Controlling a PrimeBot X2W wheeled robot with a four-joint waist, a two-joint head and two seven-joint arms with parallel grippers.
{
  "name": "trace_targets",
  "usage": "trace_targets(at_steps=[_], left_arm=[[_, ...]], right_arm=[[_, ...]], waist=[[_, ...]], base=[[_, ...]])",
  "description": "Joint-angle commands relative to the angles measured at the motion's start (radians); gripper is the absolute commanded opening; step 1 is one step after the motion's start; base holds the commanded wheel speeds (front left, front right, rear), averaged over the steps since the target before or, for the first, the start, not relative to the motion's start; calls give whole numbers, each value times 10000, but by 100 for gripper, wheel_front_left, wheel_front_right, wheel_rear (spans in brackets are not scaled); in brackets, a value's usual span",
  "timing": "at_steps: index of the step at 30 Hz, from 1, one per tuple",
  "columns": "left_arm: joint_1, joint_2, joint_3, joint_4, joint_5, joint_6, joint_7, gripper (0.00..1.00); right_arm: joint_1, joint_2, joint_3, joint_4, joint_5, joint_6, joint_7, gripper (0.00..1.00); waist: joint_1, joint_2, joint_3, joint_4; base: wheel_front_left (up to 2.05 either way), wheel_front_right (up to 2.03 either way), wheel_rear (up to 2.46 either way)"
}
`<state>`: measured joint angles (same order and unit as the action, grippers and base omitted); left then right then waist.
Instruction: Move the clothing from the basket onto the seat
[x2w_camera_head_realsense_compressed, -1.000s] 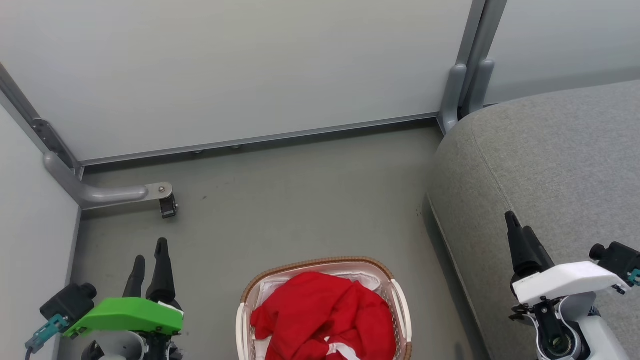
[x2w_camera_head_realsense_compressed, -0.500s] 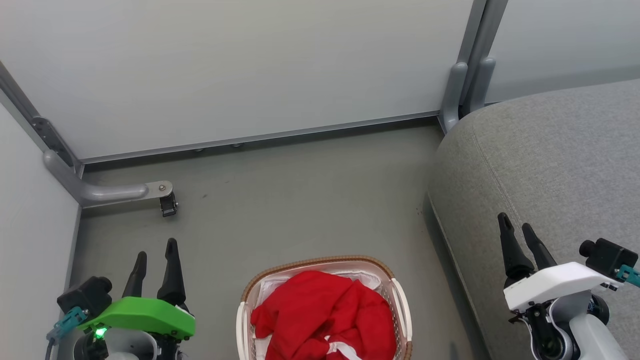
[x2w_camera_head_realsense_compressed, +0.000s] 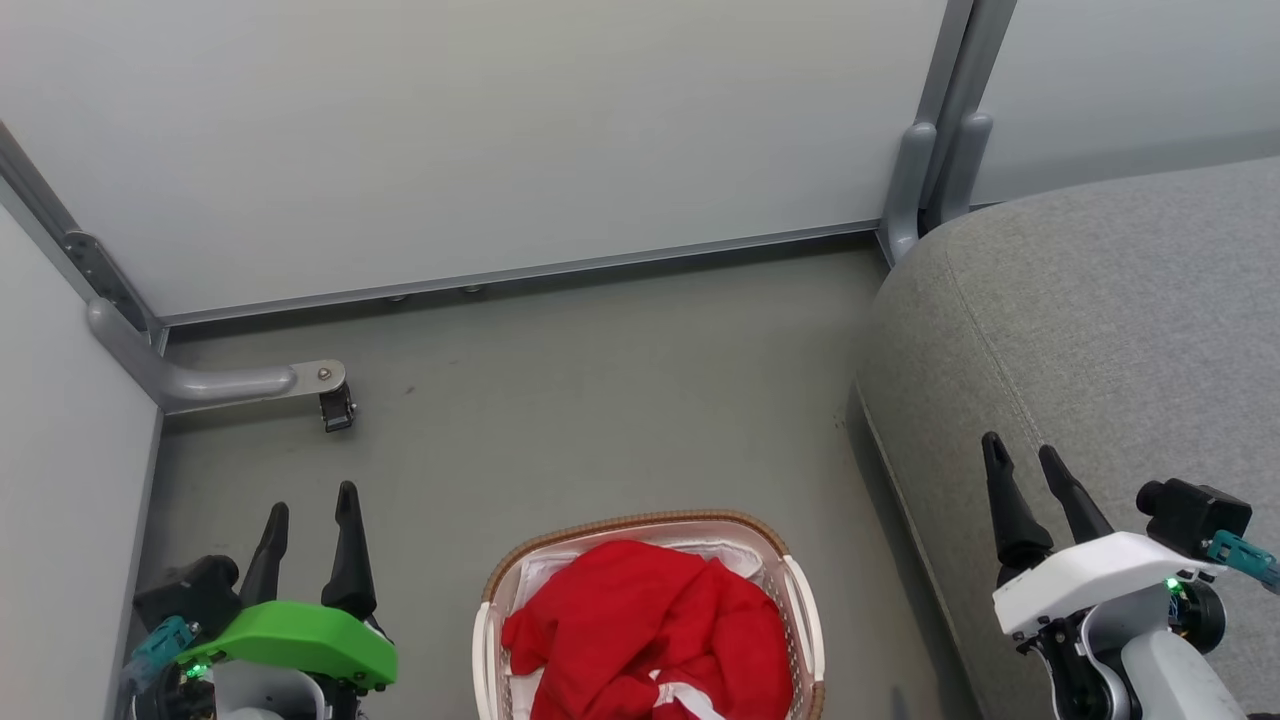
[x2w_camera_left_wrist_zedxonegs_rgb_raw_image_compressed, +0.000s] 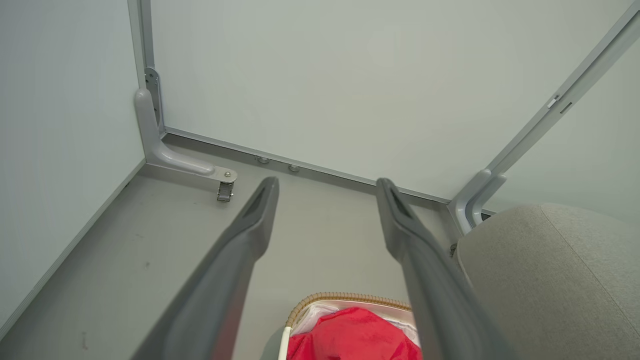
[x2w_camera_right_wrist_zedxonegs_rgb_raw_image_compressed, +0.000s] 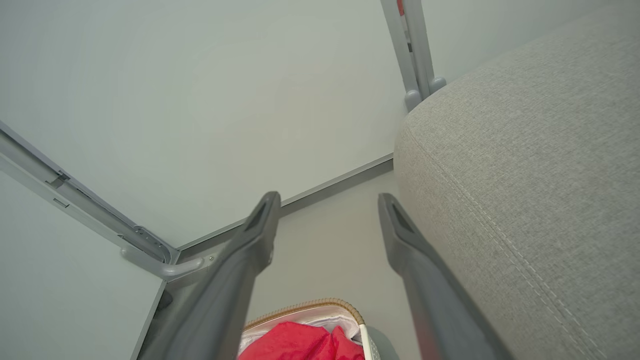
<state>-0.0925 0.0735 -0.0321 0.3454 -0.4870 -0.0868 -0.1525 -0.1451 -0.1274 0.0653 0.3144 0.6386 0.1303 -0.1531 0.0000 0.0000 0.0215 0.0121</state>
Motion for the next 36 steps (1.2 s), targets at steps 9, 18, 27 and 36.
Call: trace_targets(at_steps=[9,18,27,36], left_arm=[[178,-78,110,-192,1032,14,-297,100],[343,-171,201,-268,1762,-77,-507,100],[440,-215,167,-245,2455,-149,-691,100],[197,-225,-111,-118,3037,-168,-868,100]], right_arm=[[-87,-26,5,-14,-939,4,-295,100],[48,44,-6,46,-1672,4,-514,100],[132,49,87,162,-2329,5,-694,100],[-131,-28,228,95,-2915,5,-872,100]], waist=[[0,0,11,14],[0,0,31,42],[0,0,104,13],[0,0,505,-108]], base=[[0,0,0],[0,0,0],[0,0,0],[0,0,0]])
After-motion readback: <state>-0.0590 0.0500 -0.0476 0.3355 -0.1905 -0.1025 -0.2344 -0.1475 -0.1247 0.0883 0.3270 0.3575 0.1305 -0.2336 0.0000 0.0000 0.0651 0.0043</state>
